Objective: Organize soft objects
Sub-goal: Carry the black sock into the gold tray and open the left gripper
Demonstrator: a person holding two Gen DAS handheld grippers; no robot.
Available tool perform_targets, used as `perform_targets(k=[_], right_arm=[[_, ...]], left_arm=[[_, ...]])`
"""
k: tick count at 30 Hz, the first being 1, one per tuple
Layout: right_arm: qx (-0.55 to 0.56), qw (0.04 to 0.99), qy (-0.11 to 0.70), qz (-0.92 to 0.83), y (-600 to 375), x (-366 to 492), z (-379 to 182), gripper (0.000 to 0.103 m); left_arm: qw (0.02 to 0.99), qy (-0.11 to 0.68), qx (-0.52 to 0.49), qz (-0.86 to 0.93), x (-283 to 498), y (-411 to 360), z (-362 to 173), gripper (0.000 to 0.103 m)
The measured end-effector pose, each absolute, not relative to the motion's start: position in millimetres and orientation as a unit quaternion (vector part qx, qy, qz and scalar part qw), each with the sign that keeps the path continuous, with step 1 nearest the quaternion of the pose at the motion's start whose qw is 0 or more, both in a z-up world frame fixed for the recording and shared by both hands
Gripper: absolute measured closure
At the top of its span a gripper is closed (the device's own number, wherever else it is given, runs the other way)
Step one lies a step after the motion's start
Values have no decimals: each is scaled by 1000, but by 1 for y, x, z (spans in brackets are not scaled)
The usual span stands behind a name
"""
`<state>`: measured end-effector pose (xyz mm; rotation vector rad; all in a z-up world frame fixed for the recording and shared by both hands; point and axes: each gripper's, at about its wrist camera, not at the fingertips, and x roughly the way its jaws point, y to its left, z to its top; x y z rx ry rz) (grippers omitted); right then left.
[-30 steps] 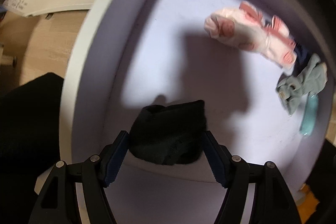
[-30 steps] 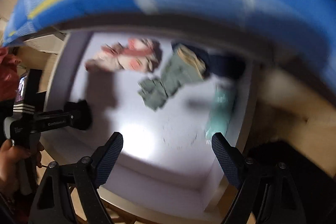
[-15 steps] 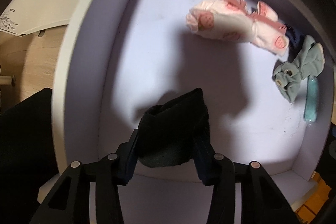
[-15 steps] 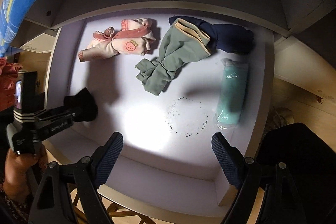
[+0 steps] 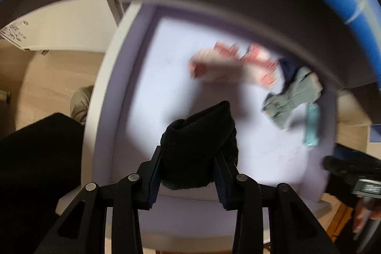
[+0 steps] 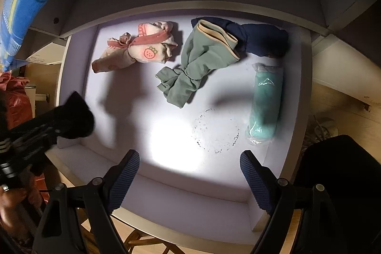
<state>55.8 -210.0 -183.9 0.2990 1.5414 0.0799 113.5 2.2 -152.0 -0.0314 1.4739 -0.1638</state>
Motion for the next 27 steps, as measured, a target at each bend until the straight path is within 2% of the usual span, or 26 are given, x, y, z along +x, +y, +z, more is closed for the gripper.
perform_targets(k=[6,12,16,22,27], right_arm=[[128,706,695,38,-207,55,-183,16],[129,705,695,46,-202,53,-181,16],[129,704,696,54,-198,52,-180,16],[137,701,698,57,-199,51,-180,16],[151,697,699,63,-201,51,-178,16]], left_arm=[[783,609,-42,-120,89,15,-70,65],[839,513,-43,-176,114,-8,41,65],[856,477,-37,-196,148,-36,91,65],[868,459,-16,-189,211,-79,123,65],[879,451,-2,-155,266,-102,120,65]])
